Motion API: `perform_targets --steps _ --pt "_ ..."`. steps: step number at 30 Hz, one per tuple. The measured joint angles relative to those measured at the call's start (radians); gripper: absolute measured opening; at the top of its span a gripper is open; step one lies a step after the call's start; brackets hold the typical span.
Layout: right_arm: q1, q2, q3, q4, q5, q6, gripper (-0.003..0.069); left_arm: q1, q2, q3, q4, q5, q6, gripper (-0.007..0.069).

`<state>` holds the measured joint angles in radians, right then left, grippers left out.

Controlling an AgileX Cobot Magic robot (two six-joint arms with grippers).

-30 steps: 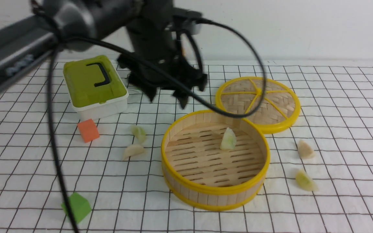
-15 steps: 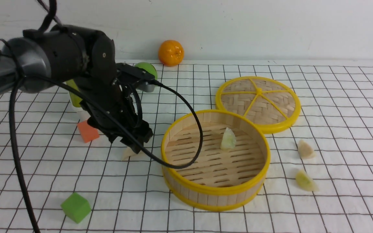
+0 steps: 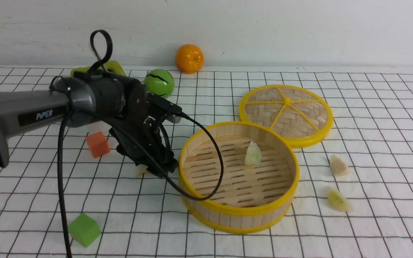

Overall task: Put the dumplings into the steamer on the table with the white tablecloth.
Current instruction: 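Reach for and grasp a dumpling on the table with the left gripper, then place the dumpling into the bamboo steamer basket with the left gripper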

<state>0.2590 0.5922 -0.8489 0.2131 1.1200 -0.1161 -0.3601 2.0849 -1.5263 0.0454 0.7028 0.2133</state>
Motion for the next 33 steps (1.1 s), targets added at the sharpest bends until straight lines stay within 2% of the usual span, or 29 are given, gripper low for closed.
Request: perform_targets --steps 5,6,8,11,14,15,19,23,30,33 --pt "0.0 0.0 0.0 0.0 0.001 0.0 0.0039 0.0 0.004 0.0 0.007 -0.009 -0.026 0.0351" --pt "0.0 0.0 0.0 0.001 0.001 0.0 0.004 0.0 0.004 0.0 0.009 -0.002 -0.054 0.0289" --pt "0.0 0.0 0.0 0.0 0.001 0.0 0.0041 0.0 0.002 -0.002 0.019 0.012 -0.086 0.0226" --pt "0.0 0.0 0.0 0.0 0.002 0.0 0.0041 -0.008 -0.013 -0.017 0.027 0.09 -0.14 0.0234" --pt "0.0 0.0 0.0 0.0 -0.003 0.0 0.0041 -0.047 -0.079 -0.064 -0.023 0.17 -0.276 0.0235" --pt "0.0 0.0 0.0 0.0 -0.004 0.0 0.0041 -0.051 -0.079 -0.068 -0.023 0.171 -0.282 0.0235" --pt "0.0 0.0 0.0 0.0 -0.035 0.0 0.0041 -0.161 -0.147 -0.158 -0.101 0.138 -0.33 0.0235" --pt "0.0 0.0 0.0 0.0 -0.04 0.0 0.0041 -0.241 -0.111 -0.201 -0.151 0.086 -0.367 0.0235" --pt "0.0 0.0 0.0 0.012 -0.012 0.0 0.0042 -0.248 0.016 -0.201 -0.111 -0.009 -0.501 0.0235" --pt "0.0 0.0 0.0 0.012 -0.001 -0.006 0.0041 -0.248 0.053 -0.201 -0.09 -0.039 -0.513 0.0235"
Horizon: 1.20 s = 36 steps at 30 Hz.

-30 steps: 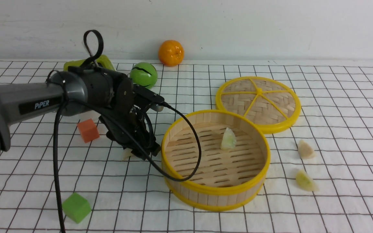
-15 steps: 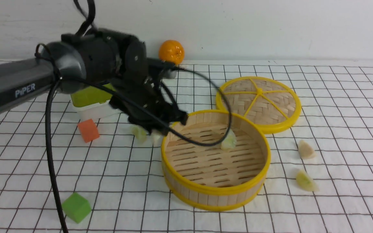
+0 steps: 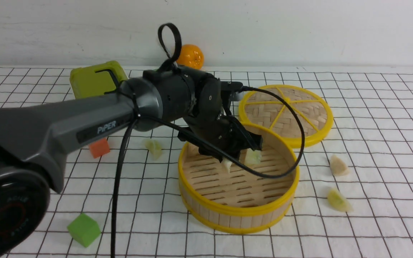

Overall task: Put the dumplings into the steamer on the table with the white tablecloth.
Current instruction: 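Place the dumpling into the bamboo steamer basket with the left gripper, then reach for and grasp a dumpling on the table with the left gripper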

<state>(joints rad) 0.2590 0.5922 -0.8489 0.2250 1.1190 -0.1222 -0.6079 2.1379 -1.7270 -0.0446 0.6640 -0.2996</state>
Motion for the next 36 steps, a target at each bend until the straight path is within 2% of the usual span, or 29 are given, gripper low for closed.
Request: perform_targets --steps 3,6,7,8,11,13,14,17,19,20,23,26,30,36 --pt "0.0 0.0 0.0 0.0 0.001 -0.028 0.0041 0.0 0.018 0.0 0.004 -0.018 -0.002 0.0244" --pt "0.0 0.0 0.0 0.0 0.001 -0.041 0.0041 0.0 0.019 -0.008 0.006 -0.003 -0.004 0.0335" --pt "0.0 0.0 0.0 0.0 0.001 -0.043 0.0041 0.0 0.019 -0.008 0.008 0.0 -0.004 0.0335" --pt "0.0 0.0 0.0 0.0 0.001 -0.045 0.0041 0.0 0.016 -0.031 0.017 0.043 -0.005 0.0407" --pt "0.0 0.0 0.0 0.0 0.001 -0.046 0.0047 0.0 -0.019 -0.099 0.082 0.16 -0.005 0.0531" --pt "0.0 0.0 0.0 0.0 0.0 -0.046 0.0048 -0.001 -0.058 -0.134 0.156 0.235 -0.006 0.0569" --pt "0.0 0.0 0.0 0.0 -0.002 -0.046 0.0048 -0.001 -0.063 -0.137 0.165 0.235 -0.006 0.0571" --pt "0.0 0.0 0.0 0.0 -0.01 -0.046 0.0048 0.034 -0.158 -0.149 0.304 0.331 -0.077 0.0575" --pt "0.0 0.0 0.0 0.001 -0.012 -0.046 0.0049 0.066 -0.18 -0.142 0.319 0.347 -0.109 0.0568" --pt "0.0 0.0 0.0 0.001 -0.015 -0.046 0.005 0.112 -0.195 -0.118 0.321 0.361 -0.144 0.0555" --pt "0.0 0.0 0.0 0.007 -0.016 -0.046 0.0054 0.222 -0.198 -0.044 0.275 0.359 -0.175 0.0528" --pt "0.0 0.0 0.0 0.007 -0.023 -0.046 0.0057 0.287 -0.176 0.038 0.2 0.302 -0.184 0.0503" --pt "0.0 0.0 0.0 0.007 -0.032 -0.046 0.0059 0.324 -0.127 0.073 0.111 0.189 -0.188 0.0486" --pt "0.0 0.0 0.0 0.005 -0.034 -0.046 0.0062 0.327 -0.037 0.074 0.025 0.016 -0.188 0.0482"
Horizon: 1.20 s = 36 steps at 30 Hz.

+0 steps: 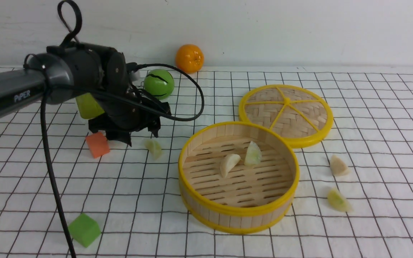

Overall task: Put the dumplings into the steamer on the table with the white tablecloth.
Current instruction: 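Reach for and grasp a dumpling on the table with the left gripper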

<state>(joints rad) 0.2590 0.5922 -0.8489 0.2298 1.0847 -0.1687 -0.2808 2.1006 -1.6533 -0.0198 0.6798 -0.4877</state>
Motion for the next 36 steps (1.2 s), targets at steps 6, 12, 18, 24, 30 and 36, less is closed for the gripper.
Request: perform_targets --steps 6,12,18,24,30,36 --pt "0.0 0.0 0.0 -0.001 0.001 0.0 0.0062 0.0 0.077 0.003 -0.072 -0.07 0.0 0.0465" --pt "0.0 0.0 0.0 -0.011 0.001 0.0 0.0064 0.0 0.082 -0.001 -0.067 -0.08 0.0 0.0297" --pt "0.0 0.0 0.0 -0.019 -0.003 0.0 0.0065 -0.001 0.047 -0.043 -0.047 0.012 0.088 0.0174" --pt "0.0 0.0 0.0 -0.02 -0.052 0.0 0.0072 -0.075 -0.137 -0.111 -0.047 0.17 0.264 0.0174" --pt "0.0 0.0 0.0 -0.02 -0.108 0.0 0.0076 -0.223 -0.166 -0.123 -0.068 0.223 0.331 0.0174" --pt "0.0 0.0 0.0 -0.02 -0.096 0.0 0.008 -0.27 -0.035 -0.121 -0.066 0.214 0.337 0.0174"
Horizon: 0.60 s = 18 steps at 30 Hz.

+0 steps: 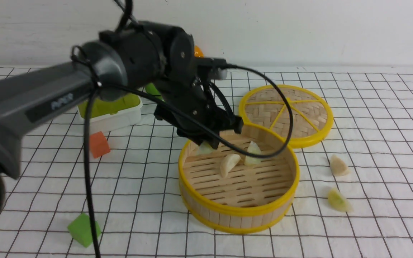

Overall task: Put the dumplings into the steamer on the table with the white tablecloth.
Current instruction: 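Reach for and grasp a dumpling on the table with the left gripper, then place the dumpling into the bamboo steamer basket with the left gripper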

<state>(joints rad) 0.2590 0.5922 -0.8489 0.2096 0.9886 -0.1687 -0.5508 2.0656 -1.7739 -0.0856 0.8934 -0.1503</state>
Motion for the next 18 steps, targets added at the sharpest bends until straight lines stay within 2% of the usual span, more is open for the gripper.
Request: perform_targets --steps 11,14,16,18 --pt "0.0 0.0 0.0 0.0 0.033 0.0 0.009 -0.011 0.093 0.0 0.05 -0.075 -0.046 0.0182" --pt "0.0 0.0 0.0 0.0 0.046 0.0 0.0093 -0.01 0.093 0.0 0.062 -0.075 -0.058 0.0258" --pt "0.0 0.0 0.0 0.0 0.049 0.0 0.0093 -0.01 0.093 -0.005 0.076 -0.06 -0.078 0.0338" --pt "0.0 0.002 0.0 0.0 0.058 0.0 0.0093 -0.01 0.09 -0.024 0.106 -0.001 -0.098 0.0449"
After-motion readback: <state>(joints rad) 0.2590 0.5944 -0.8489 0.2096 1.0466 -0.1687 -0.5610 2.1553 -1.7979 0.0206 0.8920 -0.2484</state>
